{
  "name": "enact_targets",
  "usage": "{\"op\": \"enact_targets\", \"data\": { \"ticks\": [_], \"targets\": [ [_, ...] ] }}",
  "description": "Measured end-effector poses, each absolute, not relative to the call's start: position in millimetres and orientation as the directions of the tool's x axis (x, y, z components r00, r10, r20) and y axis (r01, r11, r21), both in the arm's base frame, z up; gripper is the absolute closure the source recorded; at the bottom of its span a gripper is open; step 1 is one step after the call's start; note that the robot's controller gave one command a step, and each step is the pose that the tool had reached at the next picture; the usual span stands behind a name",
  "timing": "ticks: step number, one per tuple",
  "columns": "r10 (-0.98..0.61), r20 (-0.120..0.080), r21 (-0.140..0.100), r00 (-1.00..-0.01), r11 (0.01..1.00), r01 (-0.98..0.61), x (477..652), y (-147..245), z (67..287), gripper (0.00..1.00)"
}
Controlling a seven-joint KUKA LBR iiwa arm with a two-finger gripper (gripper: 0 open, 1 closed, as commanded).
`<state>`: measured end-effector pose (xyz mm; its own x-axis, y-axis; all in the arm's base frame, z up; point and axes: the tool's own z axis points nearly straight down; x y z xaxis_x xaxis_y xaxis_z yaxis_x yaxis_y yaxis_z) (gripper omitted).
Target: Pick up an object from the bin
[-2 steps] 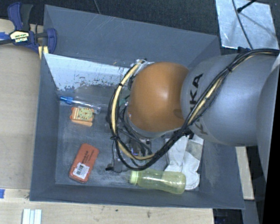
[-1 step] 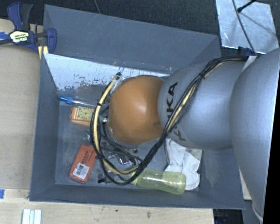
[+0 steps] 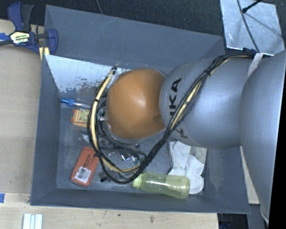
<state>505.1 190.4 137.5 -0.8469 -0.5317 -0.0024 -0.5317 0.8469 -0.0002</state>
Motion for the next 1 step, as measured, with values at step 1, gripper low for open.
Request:
{"op": "enact_targets", "data": {
  "ticks": [1],
  "targets": [
    [-0.755, -0.004, -0.001, -0.656, 0.656, -0.755, 504.4, 199.0, 72.5, 0.00]
  ]
}}
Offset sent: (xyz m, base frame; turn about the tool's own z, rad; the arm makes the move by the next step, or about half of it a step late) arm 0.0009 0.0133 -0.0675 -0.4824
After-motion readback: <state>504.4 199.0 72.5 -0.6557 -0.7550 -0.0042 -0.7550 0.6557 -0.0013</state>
